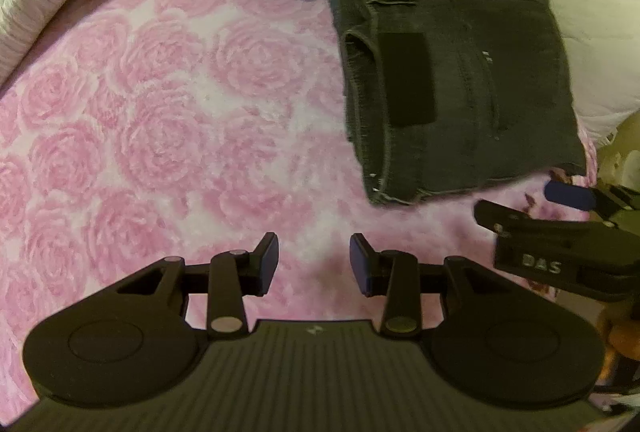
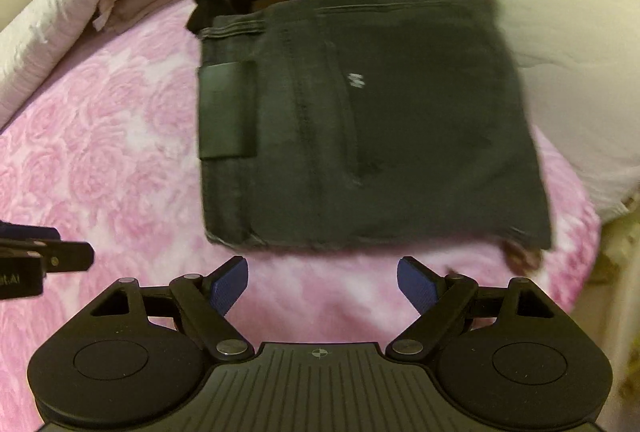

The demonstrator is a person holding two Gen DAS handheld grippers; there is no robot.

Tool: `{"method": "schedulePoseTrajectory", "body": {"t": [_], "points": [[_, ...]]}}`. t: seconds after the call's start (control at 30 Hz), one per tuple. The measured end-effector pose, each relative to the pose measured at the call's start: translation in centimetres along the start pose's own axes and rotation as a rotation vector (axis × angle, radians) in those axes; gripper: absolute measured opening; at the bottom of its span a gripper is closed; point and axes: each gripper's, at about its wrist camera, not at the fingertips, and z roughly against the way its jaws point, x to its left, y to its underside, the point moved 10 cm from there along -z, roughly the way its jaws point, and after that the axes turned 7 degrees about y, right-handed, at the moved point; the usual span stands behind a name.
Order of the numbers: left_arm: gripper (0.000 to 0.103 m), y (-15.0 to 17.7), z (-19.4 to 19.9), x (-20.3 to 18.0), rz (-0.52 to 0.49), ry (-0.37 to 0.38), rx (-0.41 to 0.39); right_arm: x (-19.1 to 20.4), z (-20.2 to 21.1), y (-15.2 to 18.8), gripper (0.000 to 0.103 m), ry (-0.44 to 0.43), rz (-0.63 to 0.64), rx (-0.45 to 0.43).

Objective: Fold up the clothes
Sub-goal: 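Reach both grippers to the folded dark grey jeans and grasp the hem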

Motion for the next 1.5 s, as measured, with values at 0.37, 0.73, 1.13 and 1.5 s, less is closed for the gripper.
{"method": "schedulePoseTrajectory", "body": {"t": [0.37,0.73,1.13,1.5], "points": [[0.034,-1.5,-1.7,5.4,0.077,0.022,0.006,7.8,-5.3,-3.6,0.086,0.086,0.171,-0.141],[0.031,-4.3,-3.3,3.2,0.000,0.130,-0.020,-3.3,-3.0,-3.0,0.040,0.198,-0.145,-0.171],[0.031,-5.5,-4.1,1.4,-0.006,0.173,-0.024,-7.0,-4.8,-6.9,0.008,0.045,-0.277,-0.210],[0.033,-6.8,-4.3,-5.6,0.154,0.503,-0.062,-19.4,-3.6,-1.7,0.006,0.023,-0.688,-0.093]]}}
